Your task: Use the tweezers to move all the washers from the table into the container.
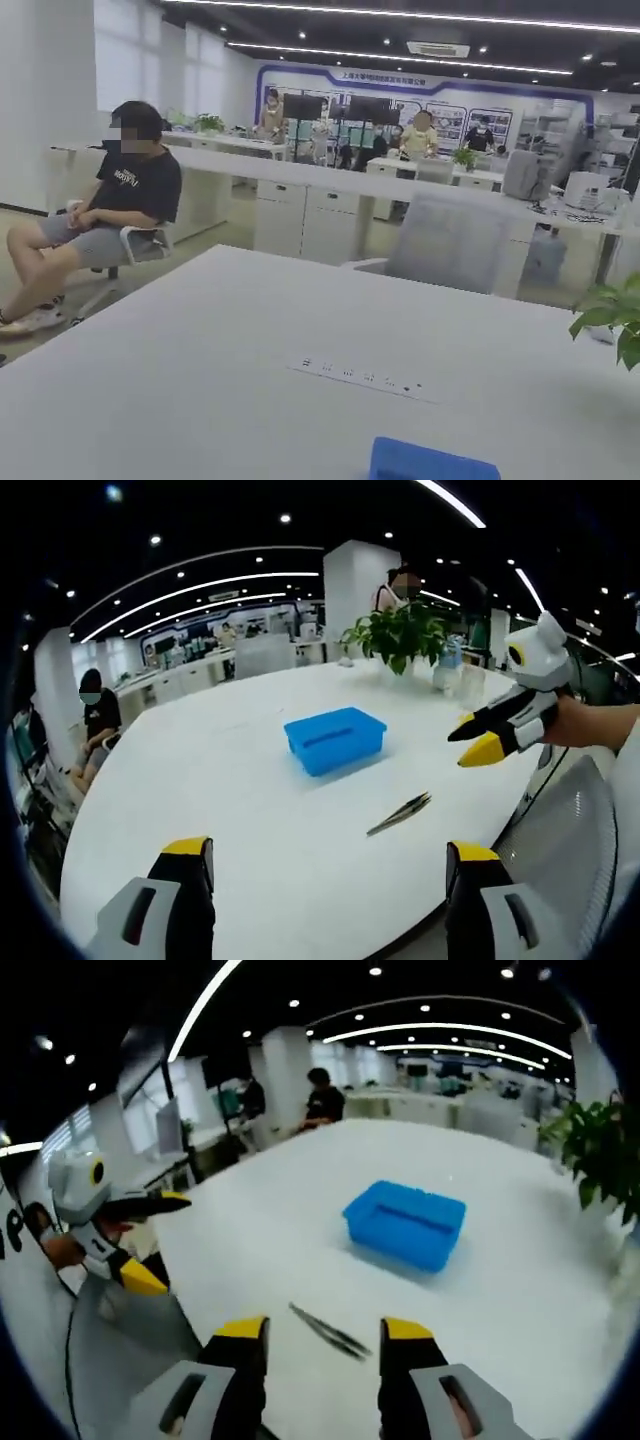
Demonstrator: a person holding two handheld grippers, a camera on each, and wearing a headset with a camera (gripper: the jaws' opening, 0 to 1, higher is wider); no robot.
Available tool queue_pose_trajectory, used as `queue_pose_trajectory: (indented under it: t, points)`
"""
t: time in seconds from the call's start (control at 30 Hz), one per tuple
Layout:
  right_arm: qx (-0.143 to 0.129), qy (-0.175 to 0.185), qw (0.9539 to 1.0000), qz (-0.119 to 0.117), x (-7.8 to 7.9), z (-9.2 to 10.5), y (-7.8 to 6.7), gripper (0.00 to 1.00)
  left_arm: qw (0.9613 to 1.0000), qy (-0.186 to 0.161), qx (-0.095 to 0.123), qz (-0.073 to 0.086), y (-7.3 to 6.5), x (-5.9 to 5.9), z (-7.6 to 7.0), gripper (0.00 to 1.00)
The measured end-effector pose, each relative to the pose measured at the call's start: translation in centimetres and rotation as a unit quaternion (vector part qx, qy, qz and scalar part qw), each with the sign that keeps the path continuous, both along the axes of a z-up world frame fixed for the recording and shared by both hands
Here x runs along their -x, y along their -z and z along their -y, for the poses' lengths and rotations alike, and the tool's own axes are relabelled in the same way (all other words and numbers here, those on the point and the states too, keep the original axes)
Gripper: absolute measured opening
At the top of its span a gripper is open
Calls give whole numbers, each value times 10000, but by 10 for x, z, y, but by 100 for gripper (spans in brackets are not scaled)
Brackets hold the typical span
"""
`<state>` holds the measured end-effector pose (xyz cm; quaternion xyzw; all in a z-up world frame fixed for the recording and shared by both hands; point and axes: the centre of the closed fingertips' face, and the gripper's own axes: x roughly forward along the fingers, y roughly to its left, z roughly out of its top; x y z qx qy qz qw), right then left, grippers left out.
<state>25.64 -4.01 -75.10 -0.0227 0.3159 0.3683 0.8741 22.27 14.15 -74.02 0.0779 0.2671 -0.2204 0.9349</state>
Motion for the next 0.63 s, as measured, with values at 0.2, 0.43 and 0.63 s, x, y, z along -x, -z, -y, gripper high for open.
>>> queue_pose_trajectory:
  t: [0.2,0.43,0.63]
  points:
    - [-224,365,9990,133,13,7,-16,57,9997,50,228,-40,-10,0,8,99]
    - [-199,465,9986,143,20,8,-14,64,9991,85,413,-40,-17,1,16,99]
    - [-143,484,9986,142,22,11,-13,65,9992,83,397,-32,-18,2,15,99]
